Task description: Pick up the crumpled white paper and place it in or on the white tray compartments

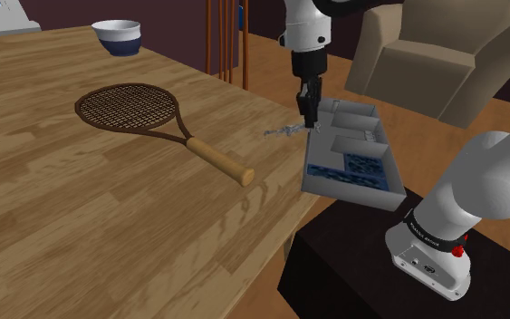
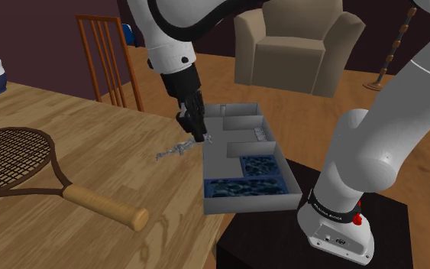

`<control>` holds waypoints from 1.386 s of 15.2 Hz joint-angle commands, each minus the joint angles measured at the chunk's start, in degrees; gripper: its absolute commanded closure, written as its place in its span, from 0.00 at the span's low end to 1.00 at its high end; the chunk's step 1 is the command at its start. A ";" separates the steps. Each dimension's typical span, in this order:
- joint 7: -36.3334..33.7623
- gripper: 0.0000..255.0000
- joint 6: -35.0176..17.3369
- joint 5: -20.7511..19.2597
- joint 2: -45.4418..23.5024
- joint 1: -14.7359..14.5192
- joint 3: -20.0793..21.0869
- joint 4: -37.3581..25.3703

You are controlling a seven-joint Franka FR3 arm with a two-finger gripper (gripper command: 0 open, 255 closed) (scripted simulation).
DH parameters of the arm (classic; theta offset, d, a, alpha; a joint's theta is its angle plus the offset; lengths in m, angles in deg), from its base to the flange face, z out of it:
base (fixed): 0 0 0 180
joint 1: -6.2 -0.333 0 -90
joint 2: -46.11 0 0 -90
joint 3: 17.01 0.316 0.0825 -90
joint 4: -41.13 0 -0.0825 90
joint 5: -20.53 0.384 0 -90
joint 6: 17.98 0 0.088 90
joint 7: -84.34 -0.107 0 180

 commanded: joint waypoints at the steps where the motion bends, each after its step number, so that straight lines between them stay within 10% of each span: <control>1: -0.04 1.00 1.86 0.06 -0.02 -0.07 0.00 -0.34; 6: -0.11 1.00 4.15 -0.04 0.02 -0.01 -0.17 -2.70; 7: -0.11 0.00 4.15 -0.04 0.02 -0.01 -0.17 -2.70; 12: -2.65 0.00 -2.12 -9.17 -6.63 -3.19 7.03 -6.58; 21: -2.44 0.00 -7.89 -9.01 -5.76 -3.15 6.75 -0.03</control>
